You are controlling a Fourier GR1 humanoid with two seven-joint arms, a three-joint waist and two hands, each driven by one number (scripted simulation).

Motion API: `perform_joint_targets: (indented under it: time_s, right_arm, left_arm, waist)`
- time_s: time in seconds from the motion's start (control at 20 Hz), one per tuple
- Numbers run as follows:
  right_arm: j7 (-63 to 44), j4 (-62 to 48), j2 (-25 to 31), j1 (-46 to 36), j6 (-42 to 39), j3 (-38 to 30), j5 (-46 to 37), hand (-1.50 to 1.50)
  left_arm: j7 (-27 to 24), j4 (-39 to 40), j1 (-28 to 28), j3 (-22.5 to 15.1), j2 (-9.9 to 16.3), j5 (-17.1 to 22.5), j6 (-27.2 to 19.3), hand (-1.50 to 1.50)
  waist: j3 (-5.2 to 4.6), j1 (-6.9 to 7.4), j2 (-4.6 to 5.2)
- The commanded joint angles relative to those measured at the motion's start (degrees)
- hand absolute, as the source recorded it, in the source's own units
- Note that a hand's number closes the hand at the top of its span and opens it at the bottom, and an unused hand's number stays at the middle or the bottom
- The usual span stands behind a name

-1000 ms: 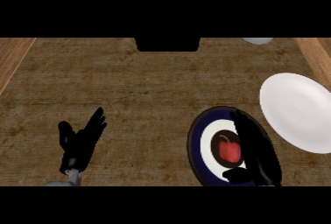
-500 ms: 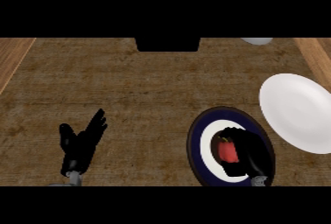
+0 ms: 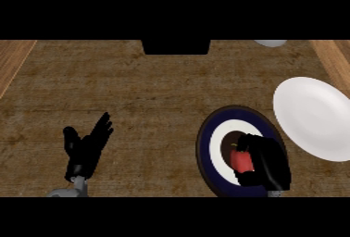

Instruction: Pick the bell pepper from the plate and place it in the plate

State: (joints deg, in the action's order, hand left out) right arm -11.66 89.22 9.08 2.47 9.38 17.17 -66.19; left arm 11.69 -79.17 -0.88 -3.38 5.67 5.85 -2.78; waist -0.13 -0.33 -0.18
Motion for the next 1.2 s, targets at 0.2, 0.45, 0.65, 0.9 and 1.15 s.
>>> perform_joint_targets:
  time_s: [0.2, 0.45, 0.65, 0.9, 1.15]
  right_arm:
    - [-1.02, 13.30, -5.48, 14.52, 7.07, 10.78, -3.12, 1.50]
    - [-7.31, 20.06, -8.95, 18.29, 14.10, 18.60, -11.57, 1.50]
    - [-7.54, 26.22, -8.98, 17.66, 15.42, 14.01, -5.73, 1.50]
    - [-6.76, 32.62, -5.59, 19.92, 18.34, 5.89, 5.10, 1.50]
    - [1.11, 28.32, -0.97, 19.05, 24.95, -4.28, 25.19, 1.50]
  left_arm:
    - [-1.40, -0.40, 2.23, -0.45, -1.73, -0.73, -0.89, 0.00]
    - [0.81, 0.27, -0.37, 1.23, 0.07, 0.42, 0.69, 0.00]
    - [-0.71, 0.36, 1.47, 0.60, 0.84, -0.91, 1.27, 0.00]
    - [1.58, -3.98, 3.47, 0.43, 0.70, 0.62, 2.01, 0.00]
    - [1.58, -4.72, 3.23, -0.39, -0.17, -0.49, 1.06, 0.00]
  waist:
    - [0.11, -0.11, 0.05]
    - [0.10, -0.32, 0.05]
    - [0.12, -0.09, 0.13]
    - [0.16, 0.18, 0.15]
    - [0.26, 0.10, 0.15]
